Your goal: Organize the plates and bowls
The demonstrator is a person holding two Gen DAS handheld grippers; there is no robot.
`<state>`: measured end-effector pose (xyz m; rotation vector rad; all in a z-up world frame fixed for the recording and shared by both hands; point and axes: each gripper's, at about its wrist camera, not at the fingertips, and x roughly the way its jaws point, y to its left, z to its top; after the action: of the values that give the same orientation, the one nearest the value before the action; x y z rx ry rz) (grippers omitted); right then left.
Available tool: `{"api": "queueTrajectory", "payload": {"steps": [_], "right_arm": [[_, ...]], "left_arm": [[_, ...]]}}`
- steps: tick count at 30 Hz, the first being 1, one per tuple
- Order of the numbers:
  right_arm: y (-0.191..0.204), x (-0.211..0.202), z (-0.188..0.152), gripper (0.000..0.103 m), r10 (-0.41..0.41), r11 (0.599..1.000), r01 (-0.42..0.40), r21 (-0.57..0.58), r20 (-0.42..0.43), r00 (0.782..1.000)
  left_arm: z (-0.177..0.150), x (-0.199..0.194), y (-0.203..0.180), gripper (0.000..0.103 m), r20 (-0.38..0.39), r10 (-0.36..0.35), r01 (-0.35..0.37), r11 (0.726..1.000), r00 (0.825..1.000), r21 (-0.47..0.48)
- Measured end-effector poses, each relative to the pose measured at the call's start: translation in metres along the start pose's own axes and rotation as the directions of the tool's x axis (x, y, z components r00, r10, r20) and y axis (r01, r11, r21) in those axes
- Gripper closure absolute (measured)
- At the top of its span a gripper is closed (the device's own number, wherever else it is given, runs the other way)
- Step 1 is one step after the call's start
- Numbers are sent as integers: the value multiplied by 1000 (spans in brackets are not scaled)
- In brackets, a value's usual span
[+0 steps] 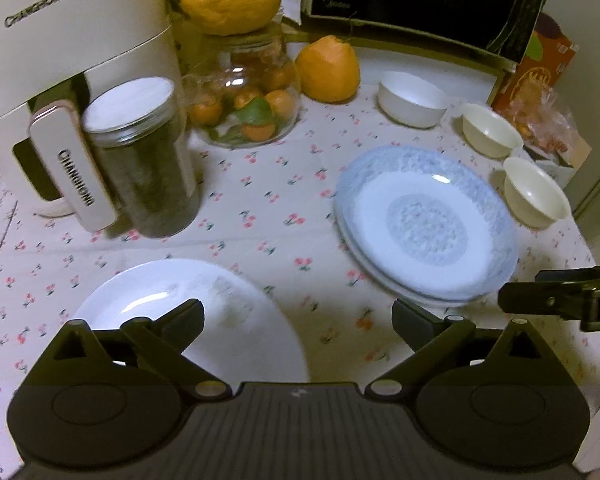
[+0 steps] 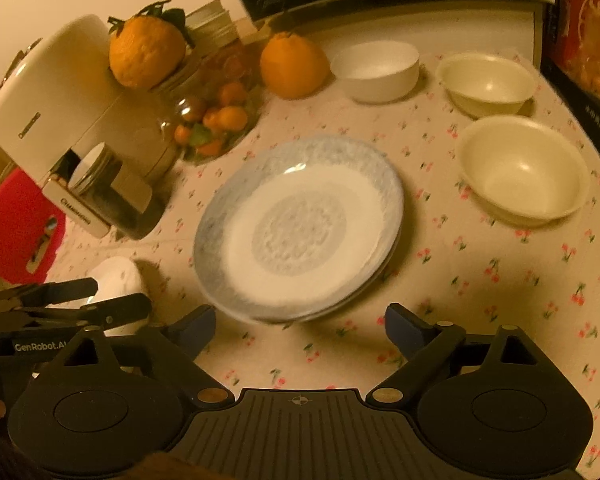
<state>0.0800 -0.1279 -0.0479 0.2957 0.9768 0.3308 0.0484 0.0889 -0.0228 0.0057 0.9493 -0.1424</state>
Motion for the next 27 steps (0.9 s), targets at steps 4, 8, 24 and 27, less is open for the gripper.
{"api": "queueTrajectory", "payload": {"steps": [4, 8, 24, 27], "right_arm": [[9, 4, -5, 8, 12, 1000, -13, -1, -32, 999], [23, 9, -8, 8, 44, 999, -45, -6, -59, 997], [82, 45, -29, 8, 112, 990, -123, -66, -149, 983], [88, 51, -30, 8, 130, 988, -141, -68, -146, 981]], "left_arm": [[-6, -3, 15, 3, -14, 15, -15, 1000, 1000, -3], [-12, -6, 32, 3, -28, 31, -32, 999, 999, -22], [-28, -17, 100, 4, -44, 79, -84, 988, 996, -132], [-31, -14, 111, 7, -47, 57, -63, 986, 997, -152]]}}
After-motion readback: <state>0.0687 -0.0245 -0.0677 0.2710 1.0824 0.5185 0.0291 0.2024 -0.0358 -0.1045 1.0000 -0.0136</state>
